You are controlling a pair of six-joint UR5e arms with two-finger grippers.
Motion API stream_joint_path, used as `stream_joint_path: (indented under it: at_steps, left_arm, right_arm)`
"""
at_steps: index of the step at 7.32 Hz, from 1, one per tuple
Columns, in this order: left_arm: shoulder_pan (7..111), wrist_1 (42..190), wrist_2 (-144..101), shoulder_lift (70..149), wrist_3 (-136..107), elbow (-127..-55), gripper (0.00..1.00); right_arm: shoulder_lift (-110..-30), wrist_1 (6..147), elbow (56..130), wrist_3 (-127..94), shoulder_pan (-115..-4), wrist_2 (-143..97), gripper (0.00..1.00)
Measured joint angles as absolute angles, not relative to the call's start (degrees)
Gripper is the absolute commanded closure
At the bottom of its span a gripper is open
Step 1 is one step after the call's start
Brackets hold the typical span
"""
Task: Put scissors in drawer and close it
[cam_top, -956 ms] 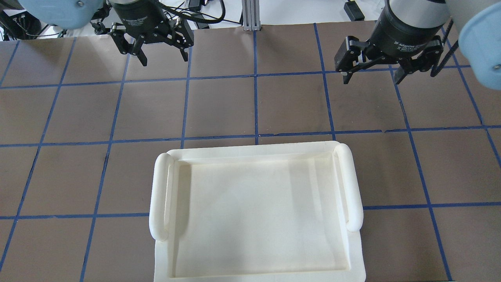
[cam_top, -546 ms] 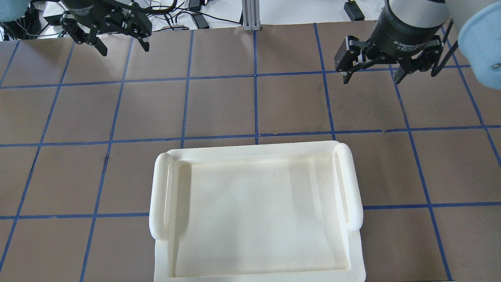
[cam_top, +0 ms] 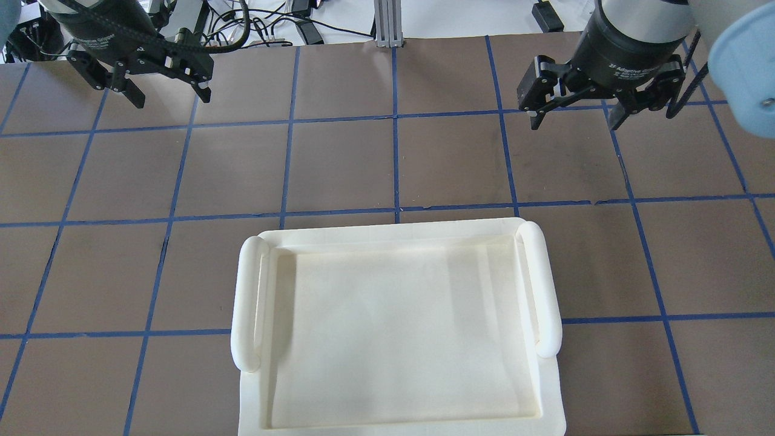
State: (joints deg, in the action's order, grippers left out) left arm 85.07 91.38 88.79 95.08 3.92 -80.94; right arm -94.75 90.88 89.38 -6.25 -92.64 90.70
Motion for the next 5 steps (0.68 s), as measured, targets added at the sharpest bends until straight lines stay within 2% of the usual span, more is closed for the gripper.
stream_joint_path:
  at_steps: [5]
  left_arm:
    - [85.15,90.14,88.83,92.41,3.86,-84.80,0.00]
  right_arm:
    - [-94.74,90.88,89.38,-6.28,-92.64,90.70,0.00]
